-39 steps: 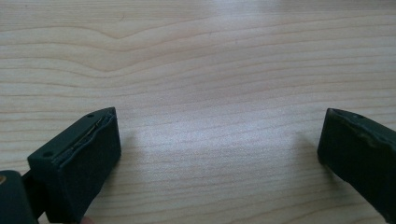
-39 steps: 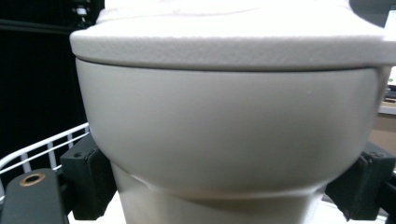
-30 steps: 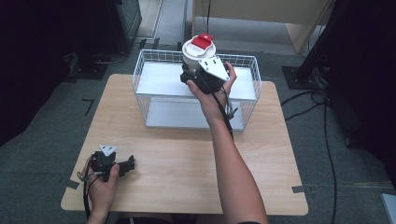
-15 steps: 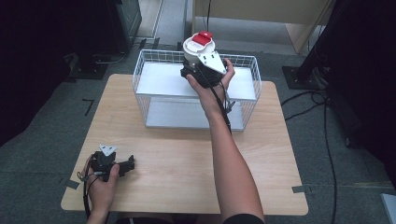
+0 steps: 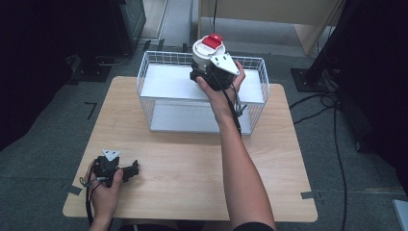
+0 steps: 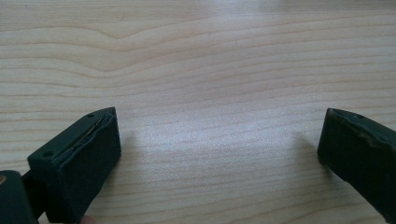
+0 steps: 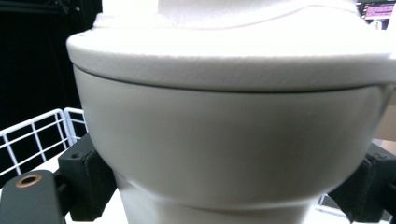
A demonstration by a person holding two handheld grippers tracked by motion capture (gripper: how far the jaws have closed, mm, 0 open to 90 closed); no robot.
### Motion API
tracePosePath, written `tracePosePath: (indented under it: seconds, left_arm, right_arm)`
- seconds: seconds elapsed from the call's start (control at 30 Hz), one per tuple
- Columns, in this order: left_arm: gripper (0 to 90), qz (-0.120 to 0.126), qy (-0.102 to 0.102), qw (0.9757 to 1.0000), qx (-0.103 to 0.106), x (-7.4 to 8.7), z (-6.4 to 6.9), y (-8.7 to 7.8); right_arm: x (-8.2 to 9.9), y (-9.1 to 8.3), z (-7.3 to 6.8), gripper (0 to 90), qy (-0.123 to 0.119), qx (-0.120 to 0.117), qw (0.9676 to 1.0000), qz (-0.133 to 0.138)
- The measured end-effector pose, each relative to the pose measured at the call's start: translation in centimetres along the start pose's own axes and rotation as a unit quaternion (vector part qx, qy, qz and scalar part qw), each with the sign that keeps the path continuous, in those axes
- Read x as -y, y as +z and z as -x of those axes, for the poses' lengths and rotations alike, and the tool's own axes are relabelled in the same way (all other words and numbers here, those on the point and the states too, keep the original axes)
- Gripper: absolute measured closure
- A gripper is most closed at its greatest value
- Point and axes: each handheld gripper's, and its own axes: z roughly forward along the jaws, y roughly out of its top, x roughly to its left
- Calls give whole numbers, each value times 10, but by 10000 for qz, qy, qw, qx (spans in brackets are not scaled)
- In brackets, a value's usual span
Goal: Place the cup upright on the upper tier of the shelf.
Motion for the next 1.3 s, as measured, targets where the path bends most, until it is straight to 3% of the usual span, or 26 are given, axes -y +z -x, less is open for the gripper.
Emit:
tracePosePath:
  seconds: [0.27,0.73,1.0,1.3]
  left_arm:
    - [0,-2,0,10000,-2,0,0,0]
    - [0,-2,0,10000,-3,0,0,0]
    - [0,-7,5,10000,-3,0,0,0]
    - [0,-4,5,10000,-1,0,0,0]
  right_arm:
    - [-2,-3,3,6,143,-272,9993,-209]
    - [8,-19,5,0,83,-283,9991,-319]
    - [15,-42,8,0,-40,-288,9991,-306]
    - [25,-69,14,0,30,-251,9994,-241]
